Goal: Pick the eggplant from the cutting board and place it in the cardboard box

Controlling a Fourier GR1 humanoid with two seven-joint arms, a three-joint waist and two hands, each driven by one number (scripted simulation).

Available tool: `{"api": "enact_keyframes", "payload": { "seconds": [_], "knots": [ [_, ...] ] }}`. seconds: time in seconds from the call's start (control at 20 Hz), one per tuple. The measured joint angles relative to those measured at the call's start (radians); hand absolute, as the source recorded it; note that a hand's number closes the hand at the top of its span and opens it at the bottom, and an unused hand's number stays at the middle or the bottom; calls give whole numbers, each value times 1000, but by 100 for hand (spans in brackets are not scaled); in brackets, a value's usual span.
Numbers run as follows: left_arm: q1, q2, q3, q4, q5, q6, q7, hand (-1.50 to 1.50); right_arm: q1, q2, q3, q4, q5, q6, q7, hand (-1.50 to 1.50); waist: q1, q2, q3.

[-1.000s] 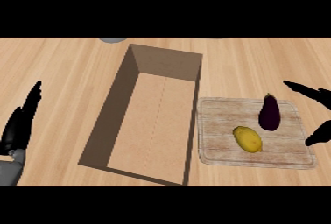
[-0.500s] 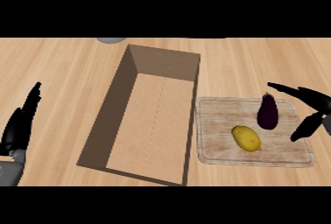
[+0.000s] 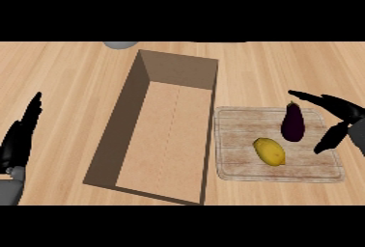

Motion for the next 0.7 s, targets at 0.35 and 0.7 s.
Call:
{"api": "enact_keyframes", "payload": {
  "seconds": [0.35,0.7],
  "knots": [
    [0,-12,18,-19,-21,-18,22,0,-7,13,-20,-36,2,13,-15,-150,-4,-2,0],
    [6,-38,43,3,-53,-22,2,0,15,39,-8,-111,39,36,54,-150,-12,-5,-1]
  ]
}}
